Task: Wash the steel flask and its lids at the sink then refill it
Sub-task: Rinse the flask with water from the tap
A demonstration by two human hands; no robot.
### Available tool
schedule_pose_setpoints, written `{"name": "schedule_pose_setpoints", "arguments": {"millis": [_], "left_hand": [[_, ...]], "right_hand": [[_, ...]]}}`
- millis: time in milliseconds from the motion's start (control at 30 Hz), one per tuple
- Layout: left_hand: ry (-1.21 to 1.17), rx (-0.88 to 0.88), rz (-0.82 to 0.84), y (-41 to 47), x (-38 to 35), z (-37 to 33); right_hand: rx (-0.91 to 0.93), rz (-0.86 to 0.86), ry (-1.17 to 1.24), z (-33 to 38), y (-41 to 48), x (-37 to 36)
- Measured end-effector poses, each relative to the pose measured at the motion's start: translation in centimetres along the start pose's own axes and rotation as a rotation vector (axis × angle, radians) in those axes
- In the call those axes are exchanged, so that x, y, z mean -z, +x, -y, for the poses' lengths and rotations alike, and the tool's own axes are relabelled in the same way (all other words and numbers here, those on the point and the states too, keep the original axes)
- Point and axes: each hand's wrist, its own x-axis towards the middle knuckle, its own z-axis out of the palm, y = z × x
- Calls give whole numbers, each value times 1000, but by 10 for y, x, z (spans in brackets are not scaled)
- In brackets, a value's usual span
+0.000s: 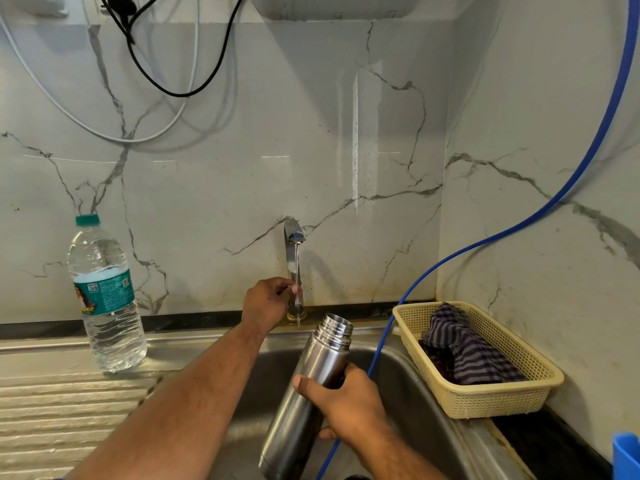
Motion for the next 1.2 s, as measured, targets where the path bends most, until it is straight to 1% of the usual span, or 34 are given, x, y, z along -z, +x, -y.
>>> {"name": "schedule_pose_setpoints", "arguments": {"millis": [67,100,167,233,267,333,467,533,667,800,967,1200], "left_hand": [[-45,-53,-62,-3,2,-5],[-62,-117,-132,-4,6,-8],[1,-313,-289,-2,18,-18],[96,-519,-369,5,34,-30],[128,-603,-374,8,43,-37],[178,-716,-324,14,55,-51],[275,-861,-166,23,67,-62],[277,-883,-147,27,71,-62],[264,-840,-126,25,74,-66],[190,-809,-103,22,74,-65],[146,-768,-111,23,71,-62],[125,-777,-142,25,68,-57]], "right_hand": [[1,-1,-5,0,0,0],[0,-2,-4,1,0,0],[-4,-2,-5,1,0,1],[-10,-1,1,0,0,1],[-10,-1,4,0,0,1],[-7,1,0,-1,-2,1],[2,-4,-13,-1,-3,0],[1,-6,-19,0,-3,0],[-18,0,-14,0,-2,0],[-18,6,-6,0,-2,0],[-17,6,9,-1,-2,1],[-12,25,35,-2,0,1]]}}
